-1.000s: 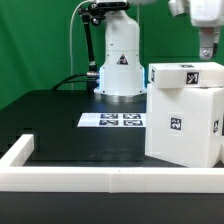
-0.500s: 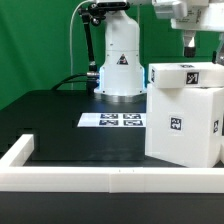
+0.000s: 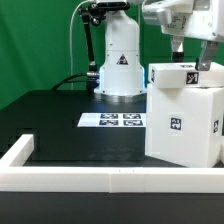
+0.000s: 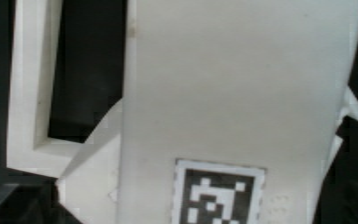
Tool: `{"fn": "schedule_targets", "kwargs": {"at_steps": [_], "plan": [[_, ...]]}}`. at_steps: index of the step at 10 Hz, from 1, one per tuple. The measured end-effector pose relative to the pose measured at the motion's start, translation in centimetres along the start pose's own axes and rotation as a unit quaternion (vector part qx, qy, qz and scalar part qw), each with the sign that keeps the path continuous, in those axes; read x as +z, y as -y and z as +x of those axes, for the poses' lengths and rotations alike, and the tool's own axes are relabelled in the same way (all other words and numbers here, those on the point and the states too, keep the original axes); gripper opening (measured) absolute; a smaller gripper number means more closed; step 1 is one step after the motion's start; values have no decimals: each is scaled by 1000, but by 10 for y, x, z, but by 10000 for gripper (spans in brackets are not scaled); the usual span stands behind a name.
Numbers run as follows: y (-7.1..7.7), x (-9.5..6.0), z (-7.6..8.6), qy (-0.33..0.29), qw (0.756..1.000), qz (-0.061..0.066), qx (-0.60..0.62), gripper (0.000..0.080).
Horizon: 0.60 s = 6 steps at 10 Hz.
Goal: Assemble cabinet
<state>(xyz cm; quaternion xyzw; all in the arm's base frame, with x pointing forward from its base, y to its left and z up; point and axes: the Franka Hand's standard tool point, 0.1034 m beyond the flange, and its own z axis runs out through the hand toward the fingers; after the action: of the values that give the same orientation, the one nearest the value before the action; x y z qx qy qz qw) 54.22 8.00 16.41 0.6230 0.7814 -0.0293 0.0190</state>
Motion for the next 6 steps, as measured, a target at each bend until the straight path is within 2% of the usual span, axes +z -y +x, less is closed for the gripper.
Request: {"fn": "schedule_targets", "kwargs": {"at_steps": [1,3,4,5,6], "plan": [[2,5,1,0,1000,5,9,797],[3,8,2,0,1000,6,19,797],[3,8,2,0,1000,5,24,709],[3,8,1,0,1000,5,25,709],[3,8,0,0,1000,5,26,552]]}}
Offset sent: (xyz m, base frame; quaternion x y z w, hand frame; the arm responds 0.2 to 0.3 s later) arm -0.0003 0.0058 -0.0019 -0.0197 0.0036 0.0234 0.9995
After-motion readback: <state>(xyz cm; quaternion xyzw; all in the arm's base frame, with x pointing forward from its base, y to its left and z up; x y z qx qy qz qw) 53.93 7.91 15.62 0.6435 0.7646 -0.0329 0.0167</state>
